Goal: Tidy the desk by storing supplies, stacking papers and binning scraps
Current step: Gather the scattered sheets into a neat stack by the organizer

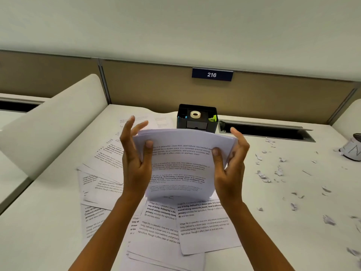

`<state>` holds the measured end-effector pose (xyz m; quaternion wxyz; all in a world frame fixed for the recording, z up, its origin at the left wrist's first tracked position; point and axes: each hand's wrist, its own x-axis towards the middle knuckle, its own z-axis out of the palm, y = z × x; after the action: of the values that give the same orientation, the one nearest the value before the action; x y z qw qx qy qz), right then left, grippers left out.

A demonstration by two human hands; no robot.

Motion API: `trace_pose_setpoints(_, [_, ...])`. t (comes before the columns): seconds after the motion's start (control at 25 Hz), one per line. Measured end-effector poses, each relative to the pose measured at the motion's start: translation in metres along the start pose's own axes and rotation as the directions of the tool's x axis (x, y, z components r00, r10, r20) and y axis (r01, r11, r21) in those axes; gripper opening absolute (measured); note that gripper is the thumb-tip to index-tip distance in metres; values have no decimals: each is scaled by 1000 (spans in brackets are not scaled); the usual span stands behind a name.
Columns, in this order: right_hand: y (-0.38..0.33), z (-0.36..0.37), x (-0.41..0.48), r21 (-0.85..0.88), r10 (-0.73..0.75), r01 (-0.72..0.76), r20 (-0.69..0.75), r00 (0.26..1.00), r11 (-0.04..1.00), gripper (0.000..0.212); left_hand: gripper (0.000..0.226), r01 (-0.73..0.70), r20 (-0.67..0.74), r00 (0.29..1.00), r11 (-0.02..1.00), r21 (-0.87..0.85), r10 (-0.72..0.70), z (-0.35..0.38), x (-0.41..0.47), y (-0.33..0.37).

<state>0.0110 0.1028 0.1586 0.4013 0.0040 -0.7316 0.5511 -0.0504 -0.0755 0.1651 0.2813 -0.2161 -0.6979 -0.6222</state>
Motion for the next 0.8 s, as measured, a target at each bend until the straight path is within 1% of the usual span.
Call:
trace_pose_setpoints(0.08, [-2, -3, 2, -74, -97, 101, 55, 994, 992, 52, 45, -128, 88, 989, 986, 108, 119, -3, 0, -2])
trace_pose_setpoints(0.16, [1, -7, 5, -171, -166, 187, 126, 978, 967, 44, 41, -210, 164, 969, 964, 163, 183, -6, 1, -5])
trace_pose_setpoints(0.2, [2, -10, 6, -198, -184, 213, 154, 971, 957, 39, 39, -229, 180, 964, 958, 173, 197, -8, 1, -6])
trace_pose_setpoints(0.28, [4, -14, 7, -195, -179, 213, 176, 968, 957, 33, 34, -220, 181, 965, 963, 152, 192, -12, 2, -6])
trace_pose_setpoints(0.4, [1, -15, 7, -152, -125, 150, 159, 979, 977, 36, 30, -103, 168, 981, 994, 30, 96, -17, 0, -2])
trace_pose_setpoints(0.48, [0, -14, 4, -70, -63, 75, 151, 987, 995, 43, 33, -2, 127, 992, 997, -72, 11, -16, -4, 4])
trace_pose_setpoints(0.56, [3, -11, -1, 41, 33, -39, 131, 991, 998, 45, 41, 93, 81, 993, 984, -153, -81, -9, -8, 7])
trace_pose_setpoints(0.64, [12, -6, -7, 127, 156, -172, 124, 980, 977, 39, 46, 172, 34, 985, 965, -197, -168, 0, -16, 6])
trace_pose_setpoints(0.72, [21, 0, -13, 156, 267, -284, 120, 956, 946, 39, 46, 233, 49, 972, 944, -234, -228, 5, -26, 0])
trace_pose_setpoints(0.8, [25, 6, -17, 124, 318, -326, 86, 944, 937, 48, 46, 289, 106, 957, 921, -260, -271, 8, -33, -5])
